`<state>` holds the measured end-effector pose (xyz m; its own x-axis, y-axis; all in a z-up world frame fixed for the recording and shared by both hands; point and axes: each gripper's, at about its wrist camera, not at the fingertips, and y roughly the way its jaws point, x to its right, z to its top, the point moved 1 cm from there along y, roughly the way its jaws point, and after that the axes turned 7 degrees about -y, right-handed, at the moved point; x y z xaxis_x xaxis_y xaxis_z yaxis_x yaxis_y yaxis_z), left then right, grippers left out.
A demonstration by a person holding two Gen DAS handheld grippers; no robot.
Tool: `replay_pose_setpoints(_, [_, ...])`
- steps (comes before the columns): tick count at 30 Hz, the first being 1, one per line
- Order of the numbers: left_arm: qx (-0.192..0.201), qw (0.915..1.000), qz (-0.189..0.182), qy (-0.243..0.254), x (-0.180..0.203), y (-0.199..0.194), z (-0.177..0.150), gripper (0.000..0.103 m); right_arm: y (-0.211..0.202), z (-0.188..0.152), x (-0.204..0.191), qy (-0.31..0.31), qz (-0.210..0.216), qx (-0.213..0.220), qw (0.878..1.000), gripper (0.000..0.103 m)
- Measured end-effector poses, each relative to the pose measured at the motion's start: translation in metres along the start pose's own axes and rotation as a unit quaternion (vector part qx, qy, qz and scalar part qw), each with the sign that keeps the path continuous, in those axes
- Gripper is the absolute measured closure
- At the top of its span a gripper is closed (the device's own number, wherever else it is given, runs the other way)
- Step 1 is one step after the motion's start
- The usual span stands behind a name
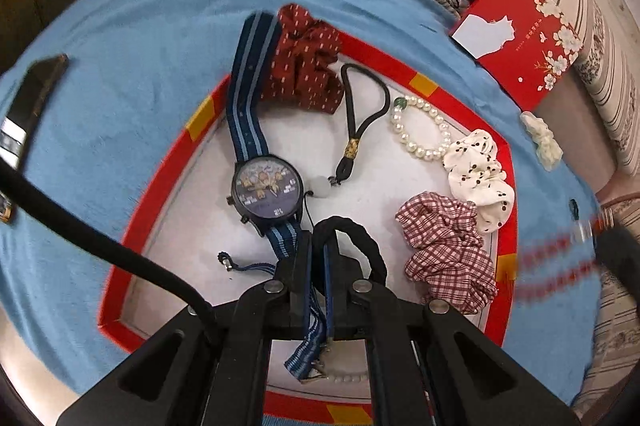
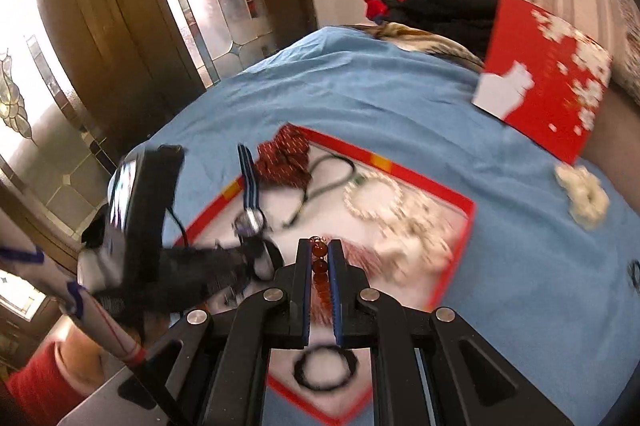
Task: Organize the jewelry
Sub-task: 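Carry the hair tie and red bead bracelet into the tray and open both tools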
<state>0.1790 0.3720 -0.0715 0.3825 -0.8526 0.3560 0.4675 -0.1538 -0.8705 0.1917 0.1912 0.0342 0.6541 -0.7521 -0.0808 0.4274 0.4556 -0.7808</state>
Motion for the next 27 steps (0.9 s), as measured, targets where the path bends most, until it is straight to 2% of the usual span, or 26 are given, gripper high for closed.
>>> replay_pose_setpoints(4, [0.004, 0.9999, -0.012, 0.0, -0.002, -0.001, 0.0, 0.098, 0.038, 0.022, -0.009, -0.007, -0.011, -0.014, 1.0, 0.094])
replay_pose_setpoints(7, [0.004, 0.9996, -0.025, -0.008, -0.005, -0.004, -0.001, 0.098, 0.064, 0.031, -0.007, 0.011, 0.003, -0.027, 1.0, 0.094])
replay_pose_setpoints(10, [0.008, 0.9992, -0.036, -0.015, -0.01, -0.01, -0.003, 0.098, 0.087, 0.035, 0.0, 0.037, 0.015, -0.038, 0.998, 0.094])
replay_pose_setpoints(14, [0.023, 0.9986, -0.045, -0.018, -0.015, -0.024, -0.006, 0.097, 0.108, 0.028, 0.014, 0.057, 0.01, -0.061, 0.996, 0.094])
replay_pose_setpoints(16, [0.032, 0.9979, -0.053, -0.016, -0.015, -0.035, -0.008, 0.095, 0.114, 0.022, 0.022, 0.062, 0.0, -0.073, 0.995, 0.094])
replay_pose_setpoints(18, [0.043, 0.9976, -0.054, -0.013, -0.014, -0.045, -0.009, 0.084, 0.115, 0.016, 0.032, 0.075, -0.004, -0.08, 0.994, 0.093])
replay_pose_setpoints(19, [0.05, 0.9973, -0.052, -0.011, -0.012, -0.05, -0.011, 0.08, 0.115, 0.014, 0.036, 0.081, -0.001, -0.082, 0.993, 0.089])
replay_pose_setpoints(21, [0.064, 0.9971, -0.042, -0.004, -0.007, -0.058, -0.013, 0.064, 0.11, 0.011, 0.041, 0.087, -0.003, -0.08, 0.993, 0.072])
replay_pose_setpoints(22, [0.072, 0.9969, -0.033, 0.002, -0.004, -0.061, -0.015, 0.062, 0.103, 0.01, 0.043, 0.085, -0.01, -0.074, 0.994, 0.062])
replay_pose_setpoints(27, [0.086, 0.996, -0.004, 0.023, 0.011, -0.069, -0.023, 0.06, 0.069, 0.005, 0.053, 0.082, -0.025, -0.051, 0.995, 0.06])
